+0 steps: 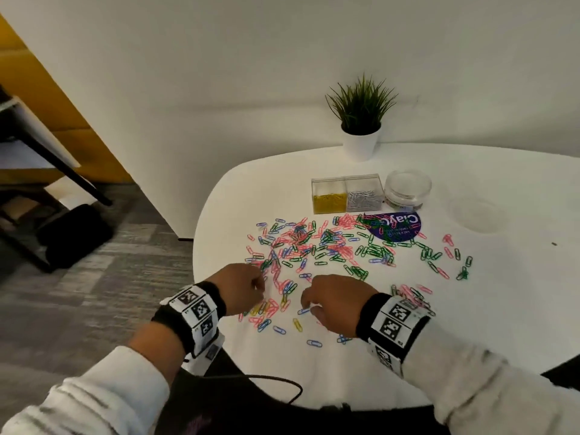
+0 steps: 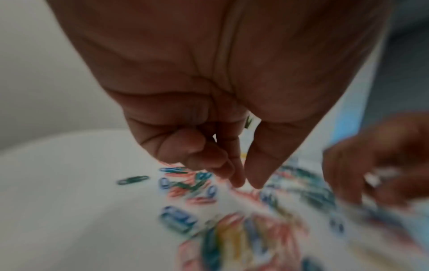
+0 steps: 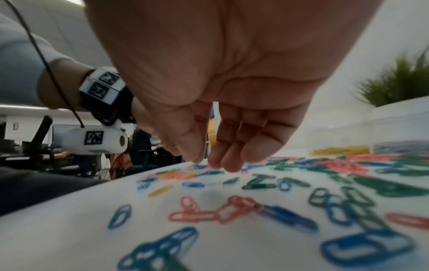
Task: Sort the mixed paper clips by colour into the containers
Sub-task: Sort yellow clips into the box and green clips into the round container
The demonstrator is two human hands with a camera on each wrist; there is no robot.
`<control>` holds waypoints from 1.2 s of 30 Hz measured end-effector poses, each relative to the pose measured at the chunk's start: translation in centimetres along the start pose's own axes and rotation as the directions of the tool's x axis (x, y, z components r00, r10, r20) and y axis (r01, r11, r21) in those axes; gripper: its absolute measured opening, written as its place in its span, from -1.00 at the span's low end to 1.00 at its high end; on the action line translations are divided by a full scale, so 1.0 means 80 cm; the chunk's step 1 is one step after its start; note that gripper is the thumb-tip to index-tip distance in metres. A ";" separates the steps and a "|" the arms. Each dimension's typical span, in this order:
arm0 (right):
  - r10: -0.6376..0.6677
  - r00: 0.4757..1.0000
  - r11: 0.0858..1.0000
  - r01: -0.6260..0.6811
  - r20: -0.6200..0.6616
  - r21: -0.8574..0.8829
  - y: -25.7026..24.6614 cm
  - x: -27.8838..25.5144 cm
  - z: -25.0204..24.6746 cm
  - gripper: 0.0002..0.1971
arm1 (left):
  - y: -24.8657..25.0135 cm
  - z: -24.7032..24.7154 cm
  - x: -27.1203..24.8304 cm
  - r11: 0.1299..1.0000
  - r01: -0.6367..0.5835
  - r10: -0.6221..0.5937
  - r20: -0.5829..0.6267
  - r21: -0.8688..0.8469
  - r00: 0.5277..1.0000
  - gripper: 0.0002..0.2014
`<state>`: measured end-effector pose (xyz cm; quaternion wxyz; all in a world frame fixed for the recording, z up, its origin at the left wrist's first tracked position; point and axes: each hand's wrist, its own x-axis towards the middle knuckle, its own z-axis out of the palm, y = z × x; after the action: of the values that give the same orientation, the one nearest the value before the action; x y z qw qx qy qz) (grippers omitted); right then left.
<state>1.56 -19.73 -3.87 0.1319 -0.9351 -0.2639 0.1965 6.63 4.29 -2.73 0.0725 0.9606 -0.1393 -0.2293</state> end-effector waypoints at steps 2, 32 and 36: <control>-0.013 1.000 0.999 0.013 0.005 -0.035 -0.011 0.012 0.007 -0.70 | -0.010 0.009 -0.006 0.993 0.015 -0.015 0.000 0.116 1.000 -0.93; -0.031 0.991 0.986 0.009 -0.128 -0.168 -0.004 0.032 0.033 -0.59 | -0.020 0.014 -0.011 0.994 0.072 -0.071 -0.015 0.088 0.997 -0.74; -0.017 0.991 0.980 -0.009 -0.132 -0.198 -0.001 0.034 0.032 -0.78 | -0.020 0.012 -0.011 0.992 0.085 -0.083 -0.027 0.095 0.996 -0.84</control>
<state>2.49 -17.80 -6.94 0.0558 -0.9540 -0.2747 0.1061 5.80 6.03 -3.52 0.0179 0.9706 -0.1087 -0.2141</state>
